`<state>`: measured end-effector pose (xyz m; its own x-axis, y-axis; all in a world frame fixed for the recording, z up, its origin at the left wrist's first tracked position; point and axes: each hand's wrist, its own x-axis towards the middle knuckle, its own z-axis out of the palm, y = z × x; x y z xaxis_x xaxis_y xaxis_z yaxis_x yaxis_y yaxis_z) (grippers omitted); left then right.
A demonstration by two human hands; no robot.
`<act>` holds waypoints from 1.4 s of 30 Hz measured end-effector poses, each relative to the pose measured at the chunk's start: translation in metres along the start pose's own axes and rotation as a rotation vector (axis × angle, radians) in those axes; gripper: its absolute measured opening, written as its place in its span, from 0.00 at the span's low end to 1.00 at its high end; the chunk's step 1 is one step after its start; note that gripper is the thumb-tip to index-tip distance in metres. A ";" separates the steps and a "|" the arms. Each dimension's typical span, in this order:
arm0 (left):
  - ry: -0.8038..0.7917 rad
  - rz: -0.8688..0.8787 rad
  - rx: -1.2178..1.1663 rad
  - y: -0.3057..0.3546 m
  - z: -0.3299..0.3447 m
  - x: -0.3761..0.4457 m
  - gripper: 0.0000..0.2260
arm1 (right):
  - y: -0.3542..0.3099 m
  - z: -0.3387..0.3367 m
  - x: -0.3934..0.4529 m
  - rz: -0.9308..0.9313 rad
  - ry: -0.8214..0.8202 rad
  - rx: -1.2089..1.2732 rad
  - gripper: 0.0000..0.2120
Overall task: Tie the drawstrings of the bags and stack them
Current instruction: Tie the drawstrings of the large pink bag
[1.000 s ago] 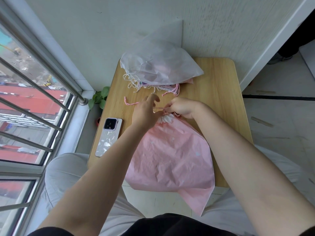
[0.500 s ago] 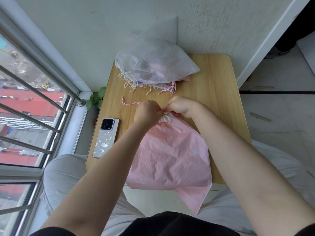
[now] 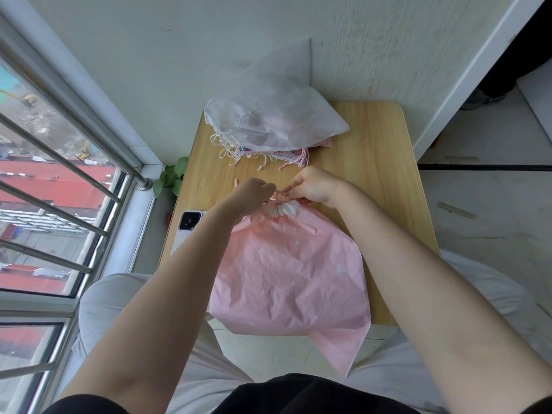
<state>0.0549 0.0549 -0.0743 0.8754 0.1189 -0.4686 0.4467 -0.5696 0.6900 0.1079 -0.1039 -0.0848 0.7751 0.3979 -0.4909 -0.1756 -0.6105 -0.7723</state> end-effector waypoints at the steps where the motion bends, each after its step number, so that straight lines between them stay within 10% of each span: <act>1: 0.027 -0.002 0.004 -0.003 -0.001 0.000 0.11 | 0.000 0.000 0.001 -0.003 0.041 -0.036 0.06; 12: 0.197 -0.046 -0.019 -0.024 -0.010 0.000 0.13 | 0.016 -0.015 0.002 0.090 0.466 -0.204 0.12; 24: 0.099 0.036 0.066 -0.015 -0.012 0.004 0.15 | -0.002 -0.024 0.006 0.066 0.359 -0.240 0.04; 33: 0.510 0.350 -0.420 0.013 -0.026 0.004 0.15 | -0.055 -0.034 -0.003 -0.640 0.670 0.150 0.04; 37: 0.411 0.244 -0.315 0.010 -0.021 0.000 0.11 | -0.048 -0.032 -0.011 -0.488 0.478 0.035 0.06; 42: 0.461 -0.007 -0.256 -0.015 -0.005 -0.009 0.14 | -0.025 -0.015 -0.013 0.122 -0.279 -0.645 0.09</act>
<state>0.0413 0.0666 -0.0781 0.8367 0.5006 -0.2220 0.4332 -0.3571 0.8275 0.1118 -0.1043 -0.0533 0.5731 0.4088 -0.7102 0.2099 -0.9110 -0.3550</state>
